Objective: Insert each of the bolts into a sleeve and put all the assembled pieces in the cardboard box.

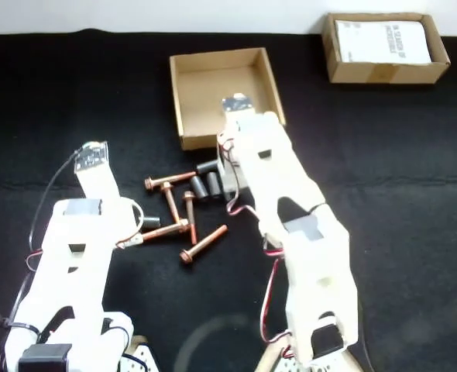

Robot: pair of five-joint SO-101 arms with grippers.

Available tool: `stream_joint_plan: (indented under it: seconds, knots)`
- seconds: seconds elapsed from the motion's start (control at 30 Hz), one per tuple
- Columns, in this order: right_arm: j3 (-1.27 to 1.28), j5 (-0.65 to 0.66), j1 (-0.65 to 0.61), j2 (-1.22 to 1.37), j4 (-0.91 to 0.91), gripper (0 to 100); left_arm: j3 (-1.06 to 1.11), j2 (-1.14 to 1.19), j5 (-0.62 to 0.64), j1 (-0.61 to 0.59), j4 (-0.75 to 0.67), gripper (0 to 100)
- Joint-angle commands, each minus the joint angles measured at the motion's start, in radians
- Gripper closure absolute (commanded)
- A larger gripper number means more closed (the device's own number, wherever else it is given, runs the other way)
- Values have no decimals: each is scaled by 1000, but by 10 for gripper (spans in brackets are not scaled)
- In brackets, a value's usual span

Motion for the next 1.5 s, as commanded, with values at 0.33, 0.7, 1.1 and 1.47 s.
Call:
stream_joint_plan:
  seconds: [0.33, 0.7, 1.1, 1.47]
  knots:
    - [-375, -35, -28, 93, 206, 810, 24, -2, 3, -10, -114, 989]
    - [-545, -44, -93, 104, 409, 810, 24, -4, 3, -12, -112, 990]
    - [-320, -46, -131, 127, 300, 810, 24, -4, 3, -36, -112, 990]
    - [-291, -38, -113, 186, 168, 810, 24, -4, 3, -36, -112, 990]
